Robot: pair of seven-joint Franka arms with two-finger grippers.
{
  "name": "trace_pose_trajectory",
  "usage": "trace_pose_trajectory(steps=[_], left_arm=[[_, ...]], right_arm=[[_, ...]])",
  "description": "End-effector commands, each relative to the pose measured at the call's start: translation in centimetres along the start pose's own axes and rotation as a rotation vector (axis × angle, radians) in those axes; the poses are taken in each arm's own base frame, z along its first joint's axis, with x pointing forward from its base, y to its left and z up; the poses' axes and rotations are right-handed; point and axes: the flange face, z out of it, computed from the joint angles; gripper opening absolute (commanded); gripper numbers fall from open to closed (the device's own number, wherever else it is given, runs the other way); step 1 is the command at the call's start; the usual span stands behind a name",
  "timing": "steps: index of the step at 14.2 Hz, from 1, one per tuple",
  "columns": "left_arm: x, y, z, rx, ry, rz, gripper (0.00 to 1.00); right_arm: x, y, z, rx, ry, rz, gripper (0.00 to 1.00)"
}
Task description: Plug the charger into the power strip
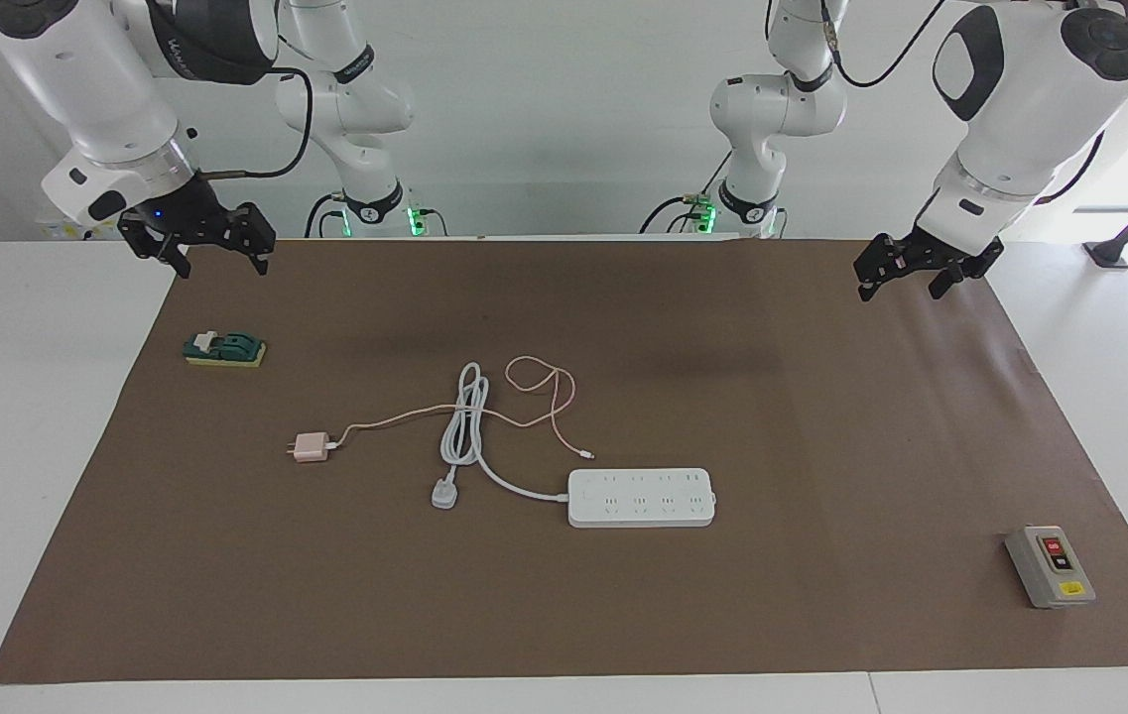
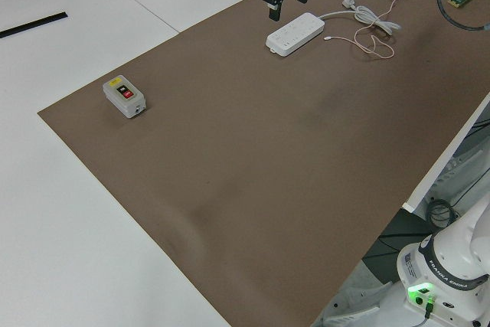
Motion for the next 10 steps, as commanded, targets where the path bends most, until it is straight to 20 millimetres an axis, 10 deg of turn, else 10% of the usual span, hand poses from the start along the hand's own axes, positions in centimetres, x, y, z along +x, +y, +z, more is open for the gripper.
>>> trace_pose_trajectory(steps=[1, 10], left_arm=[[0.3, 0.2, -0.4, 0.014, 0.008, -0.019, 1.0], [0.2, 0.4, -1.6, 0.014, 0.034, -0.01, 1.0]], right_arm=[[0.1, 0.3, -0.2, -0.01, -0.001, -0.006, 1.0], [-0.3, 0.6, -0.5, -0.011, 0.0, -0.001, 1.0]])
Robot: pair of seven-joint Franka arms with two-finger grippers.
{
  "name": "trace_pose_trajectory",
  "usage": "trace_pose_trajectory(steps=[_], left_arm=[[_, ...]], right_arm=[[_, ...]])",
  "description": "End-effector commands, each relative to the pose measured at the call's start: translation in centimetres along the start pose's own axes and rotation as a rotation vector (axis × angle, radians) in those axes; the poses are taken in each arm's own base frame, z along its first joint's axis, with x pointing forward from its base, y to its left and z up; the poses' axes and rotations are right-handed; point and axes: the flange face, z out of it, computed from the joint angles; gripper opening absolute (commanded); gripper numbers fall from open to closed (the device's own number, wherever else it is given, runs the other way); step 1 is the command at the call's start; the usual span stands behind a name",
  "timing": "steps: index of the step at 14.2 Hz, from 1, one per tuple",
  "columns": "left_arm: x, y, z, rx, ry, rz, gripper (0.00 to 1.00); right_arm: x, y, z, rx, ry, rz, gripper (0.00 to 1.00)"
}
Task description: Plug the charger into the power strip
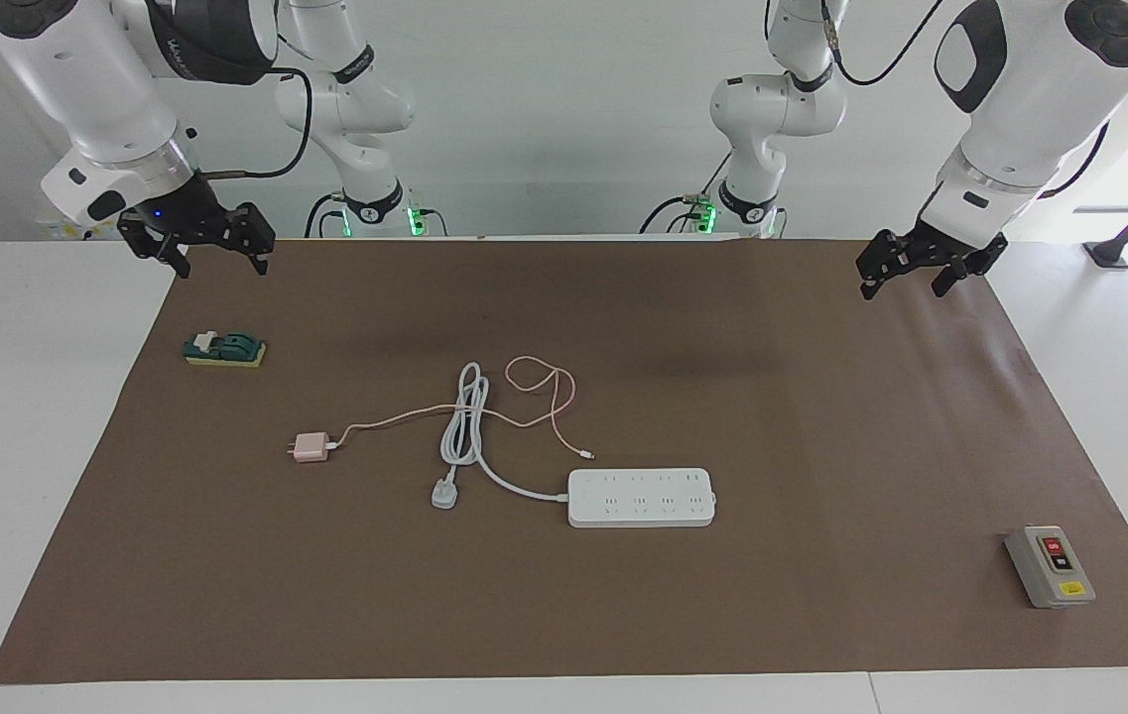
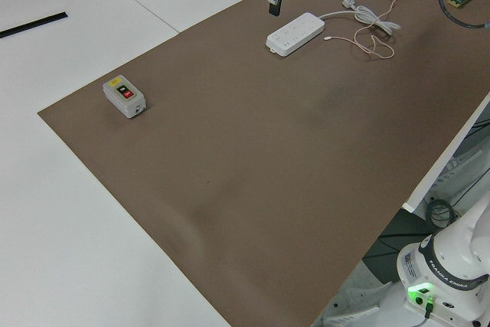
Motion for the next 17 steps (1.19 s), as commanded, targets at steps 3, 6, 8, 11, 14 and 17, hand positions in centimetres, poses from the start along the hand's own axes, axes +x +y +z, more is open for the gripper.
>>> trace_pose_trajectory(steps=[3, 6, 8, 11, 14, 17], left_arm=[[0.8, 0.2, 0.7, 0.015, -0.01, -0.013, 1.0], [2.0, -0.2, 2.7, 0.017, -0.035, -0.019, 1.0], [2.7, -0.3, 3.7, 0.019, -0.038, -0.021, 1.0], [3.2, 0.1, 4.3, 0.021, -0.034, -0.015, 1.0], [3.4, 0.3, 4.7, 0.019, -0.037, -0.017, 1.0], [3.7, 0.5, 5.4, 0.016, -0.045, -0.118, 1.0]], right_arm=[[-0.6, 1.4, -0.2, -0.002, -0.004, 0.007, 1.0], [-0.2, 1.8, 1.6, 0.007, -0.001, 0.08, 1.0], [0.6, 1.6, 3.3, 0.054, -0.023, 0.247, 1.0], [3.5, 2.7, 8.1, 0.169, -0.088, 0.531, 1.0], [6.1, 3.9, 13.5, 0.3, -0.176, 0.818, 1.0], [7.6, 4.6, 17.6, 0.402, -0.24, 1.043, 1.0]])
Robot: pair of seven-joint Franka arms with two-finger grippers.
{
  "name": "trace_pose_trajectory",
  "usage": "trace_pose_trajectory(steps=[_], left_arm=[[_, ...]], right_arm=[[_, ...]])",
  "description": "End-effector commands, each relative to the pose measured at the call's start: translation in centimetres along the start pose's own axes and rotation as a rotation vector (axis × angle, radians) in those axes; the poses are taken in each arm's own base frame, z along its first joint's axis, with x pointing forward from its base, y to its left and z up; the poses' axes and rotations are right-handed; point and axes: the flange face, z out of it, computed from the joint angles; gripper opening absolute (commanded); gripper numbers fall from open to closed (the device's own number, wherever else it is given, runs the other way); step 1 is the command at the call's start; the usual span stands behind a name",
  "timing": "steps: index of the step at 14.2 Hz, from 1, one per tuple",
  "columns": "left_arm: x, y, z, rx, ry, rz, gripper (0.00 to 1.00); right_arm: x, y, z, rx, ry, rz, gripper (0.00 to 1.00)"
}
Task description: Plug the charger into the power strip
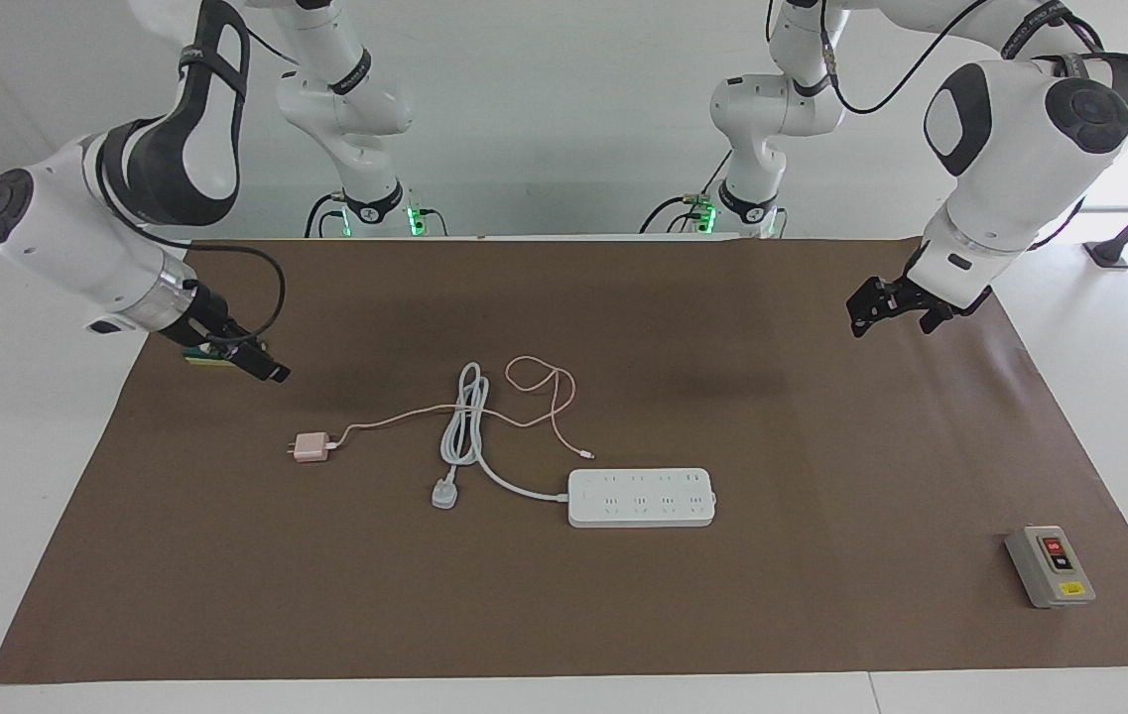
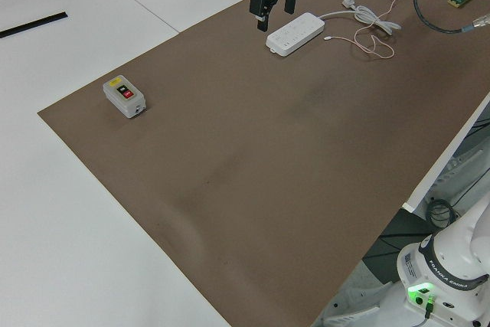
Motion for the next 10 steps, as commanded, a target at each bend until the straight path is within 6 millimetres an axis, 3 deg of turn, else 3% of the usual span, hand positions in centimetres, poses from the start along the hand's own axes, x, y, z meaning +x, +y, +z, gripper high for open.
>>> trace_pose_trajectory(steps=[1, 3, 7, 10], left_arm=[[0.7, 0.6, 0.5, 0.012, 0.004, -0.097, 1.0], [0.7, 0.7, 0.5, 0.018, 0.004, -0.084, 1.0], [0.5, 1.5, 0.0, 0.022, 0.014, 0.031, 1.0], [0.5, 1.0, -0.2, 0.019, 0.016, 0.054, 1.0]], right_arm=[[2.8, 0.4, 3.0, 0.071, -0.085, 0.197, 1.0], [4.9, 0.5, 5.8, 0.096, -0.138, 0.268, 1.0], [9.0, 1.7, 8.2, 0.15, -0.227, 0.371, 1.0], [9.5, 1.3, 9.6, 0.189, -0.285, 0.424, 1.0]])
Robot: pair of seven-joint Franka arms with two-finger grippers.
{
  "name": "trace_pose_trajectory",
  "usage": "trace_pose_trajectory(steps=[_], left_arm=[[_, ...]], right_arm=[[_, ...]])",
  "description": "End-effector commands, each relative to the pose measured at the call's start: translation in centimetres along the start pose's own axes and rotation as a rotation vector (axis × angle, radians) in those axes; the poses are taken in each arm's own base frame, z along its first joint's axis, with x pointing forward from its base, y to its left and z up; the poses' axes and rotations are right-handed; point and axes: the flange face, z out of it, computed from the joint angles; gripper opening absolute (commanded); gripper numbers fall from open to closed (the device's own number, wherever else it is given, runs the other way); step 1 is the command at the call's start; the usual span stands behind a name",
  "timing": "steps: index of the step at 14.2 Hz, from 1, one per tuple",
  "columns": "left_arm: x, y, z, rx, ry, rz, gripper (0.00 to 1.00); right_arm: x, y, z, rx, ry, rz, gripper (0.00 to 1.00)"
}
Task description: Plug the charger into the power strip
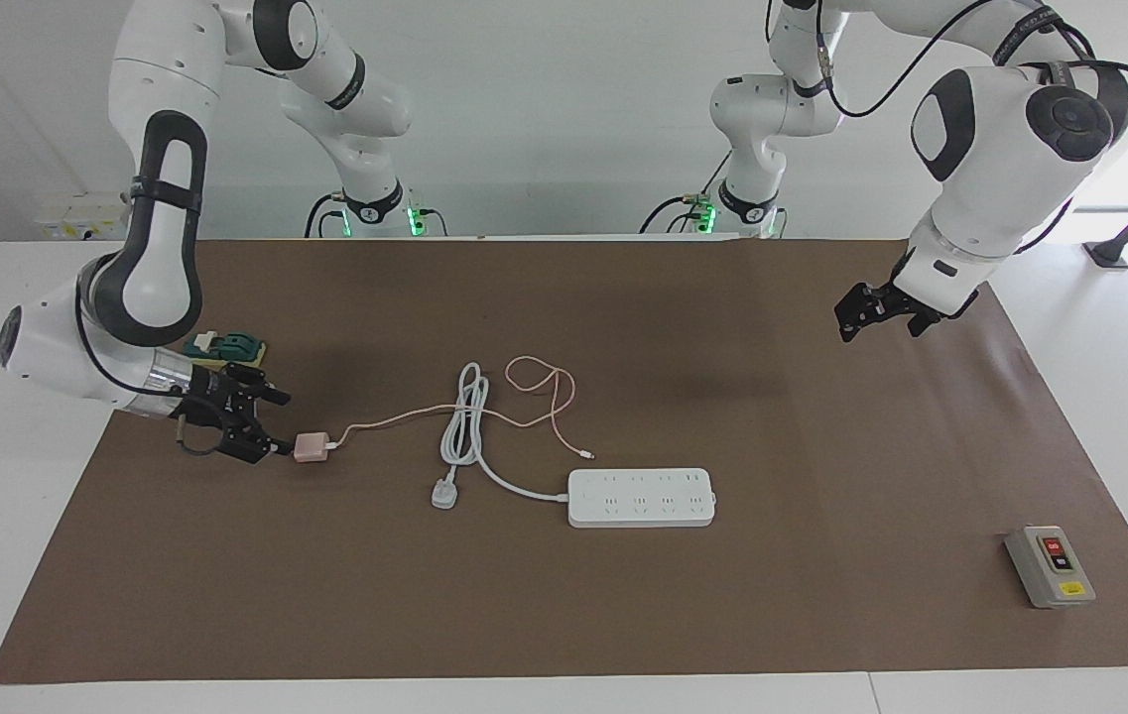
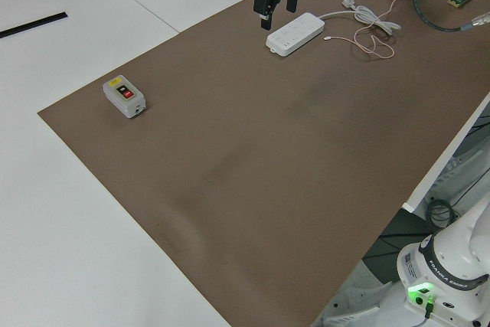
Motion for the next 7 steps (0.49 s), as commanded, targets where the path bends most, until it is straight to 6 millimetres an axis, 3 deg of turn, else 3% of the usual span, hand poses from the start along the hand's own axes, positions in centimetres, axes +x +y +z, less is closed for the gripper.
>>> trace_pose_trajectory(steps=[1, 6, 7], left_arm=[[0.2, 0.0, -0.6, 0.018, 0.019, 0.027, 1.0], [0.3, 0.1, -1.1, 0.018, 0.029, 0.021, 1.0], [0.3, 0.1, -1.1, 0.018, 0.029, 0.021, 1.0]], right_arm=[[0.9, -1.1, 0.6, 0.039, -0.077, 0.074, 1.0], [1.9, -0.6, 3.0, 0.01, -0.12, 0.103, 1.0], [3.6, -0.1, 3.9, 0.003, -0.13, 0.114, 1.0]])
